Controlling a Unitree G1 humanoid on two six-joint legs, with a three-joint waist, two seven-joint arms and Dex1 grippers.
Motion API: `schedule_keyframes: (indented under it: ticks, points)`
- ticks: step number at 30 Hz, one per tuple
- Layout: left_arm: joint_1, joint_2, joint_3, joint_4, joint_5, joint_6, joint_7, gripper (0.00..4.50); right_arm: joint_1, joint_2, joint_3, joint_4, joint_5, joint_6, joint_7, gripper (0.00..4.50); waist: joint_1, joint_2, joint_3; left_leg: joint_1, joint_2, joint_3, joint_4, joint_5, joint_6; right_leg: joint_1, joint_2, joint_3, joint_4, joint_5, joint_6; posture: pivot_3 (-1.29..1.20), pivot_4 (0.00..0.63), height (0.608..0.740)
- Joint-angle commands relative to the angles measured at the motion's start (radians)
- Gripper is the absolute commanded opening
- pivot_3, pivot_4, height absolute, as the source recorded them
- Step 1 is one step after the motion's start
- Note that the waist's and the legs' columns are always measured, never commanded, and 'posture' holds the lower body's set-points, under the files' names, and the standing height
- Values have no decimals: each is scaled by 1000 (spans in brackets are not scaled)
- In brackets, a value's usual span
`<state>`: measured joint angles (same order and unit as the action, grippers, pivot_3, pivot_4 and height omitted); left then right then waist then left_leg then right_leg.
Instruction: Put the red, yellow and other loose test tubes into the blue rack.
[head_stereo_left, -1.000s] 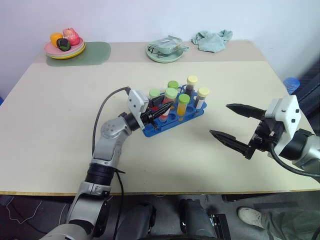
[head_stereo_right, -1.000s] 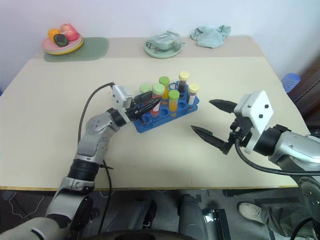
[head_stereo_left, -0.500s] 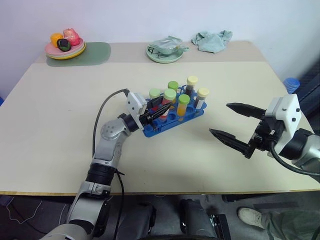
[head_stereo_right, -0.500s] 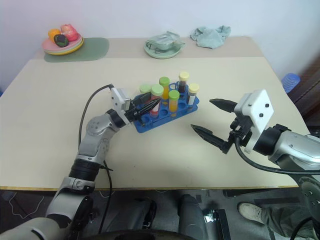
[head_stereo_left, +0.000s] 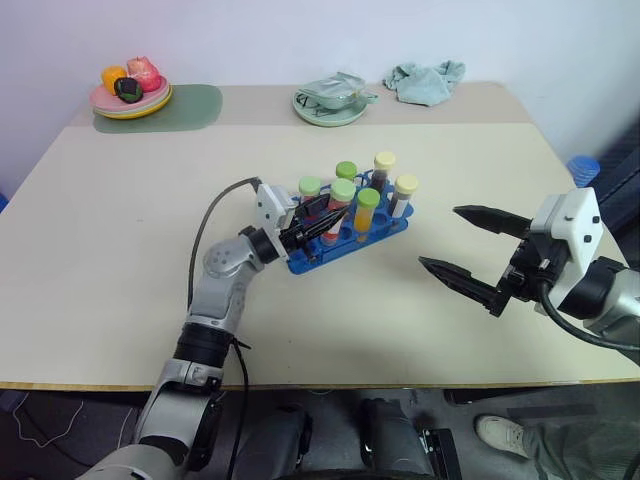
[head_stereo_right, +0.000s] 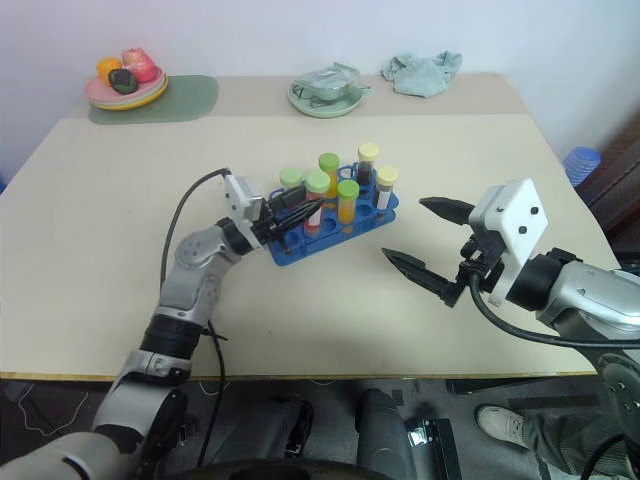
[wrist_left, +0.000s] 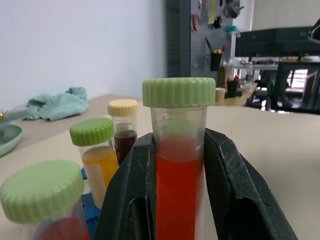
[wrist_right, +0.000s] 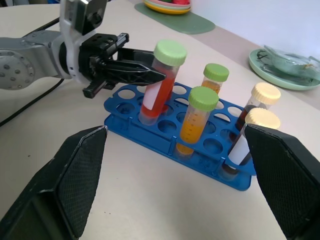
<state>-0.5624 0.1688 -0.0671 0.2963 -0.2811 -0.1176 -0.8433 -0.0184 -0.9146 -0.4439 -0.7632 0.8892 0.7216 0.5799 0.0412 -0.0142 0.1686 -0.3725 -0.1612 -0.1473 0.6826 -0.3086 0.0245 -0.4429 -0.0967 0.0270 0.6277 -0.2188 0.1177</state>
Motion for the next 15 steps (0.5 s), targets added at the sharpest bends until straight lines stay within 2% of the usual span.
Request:
schedule_keyframes:
  ticks: [1,15]
  points:
    - [0,-3,-19,54,51,-19,29,750,-10,-11,-29,-29,12,-4,-6,4500,0,0,0,0,0,0,0,0,0,0,0,0,0,0,0,0,150,740]
    - [24,-11,-15,-7,-17,23,-33,750,-4,-1,-22,-32,5,-13,-12,4500,1,0,0,0,0,0,0,0,0,0,0,0,0,0,0,0,150,740]
